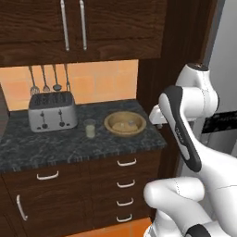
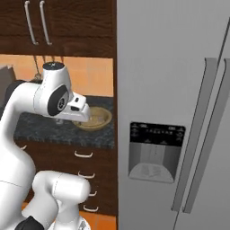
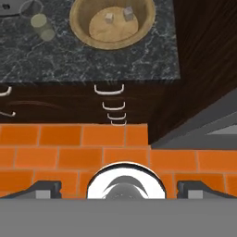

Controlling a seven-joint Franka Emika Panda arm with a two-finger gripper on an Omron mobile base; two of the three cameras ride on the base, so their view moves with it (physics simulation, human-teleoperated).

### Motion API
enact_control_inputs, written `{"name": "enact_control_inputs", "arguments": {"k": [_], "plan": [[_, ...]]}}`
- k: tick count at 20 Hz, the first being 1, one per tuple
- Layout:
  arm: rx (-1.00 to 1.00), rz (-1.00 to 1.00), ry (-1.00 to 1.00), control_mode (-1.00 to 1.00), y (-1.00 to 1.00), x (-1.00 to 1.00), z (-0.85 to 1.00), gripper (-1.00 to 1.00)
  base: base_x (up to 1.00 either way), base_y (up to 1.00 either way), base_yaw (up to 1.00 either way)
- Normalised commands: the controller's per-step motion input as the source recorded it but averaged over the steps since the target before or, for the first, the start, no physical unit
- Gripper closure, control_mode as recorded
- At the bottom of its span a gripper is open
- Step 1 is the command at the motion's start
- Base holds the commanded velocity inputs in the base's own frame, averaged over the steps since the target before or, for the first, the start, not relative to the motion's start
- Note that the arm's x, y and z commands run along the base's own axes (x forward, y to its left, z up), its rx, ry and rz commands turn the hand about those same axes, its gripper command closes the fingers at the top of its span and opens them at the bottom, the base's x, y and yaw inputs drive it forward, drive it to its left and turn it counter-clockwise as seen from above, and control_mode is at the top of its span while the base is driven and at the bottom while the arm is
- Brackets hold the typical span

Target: Grab a lemon wedge from the fridge and one ice cube from the ice bowl, and put them in the glass of lemonade.

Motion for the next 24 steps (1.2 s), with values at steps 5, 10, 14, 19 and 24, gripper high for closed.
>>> {"name": "enact_control_inputs", "arguments": {"k": [5, 10, 14, 19, 24], "plan": [[0.0, 0.0, 0.0, 1.0, 0.0, 0.0, 0.0, -1.0, 0.44, 0.04, -0.18], [0.0, 0.0, 0.0, 1.0, 0.0, 0.0, 0.0, -1.0, 0.26, 0.27, -0.22], [0.0, 0.0, 0.0, 1.0, 0.0, 0.0, 0.0, -1.0, 0.3, 0.44, -0.07], [0.0, 0.0, 0.0, 1.0, 0.0, 0.0, 0.0, -1.0, 0.37, 0.56, -0.06], [0.0, 0.0, 0.0, 1.0, 0.0, 0.0, 0.0, -1.0, 0.46, 0.26, -0.02]]}}
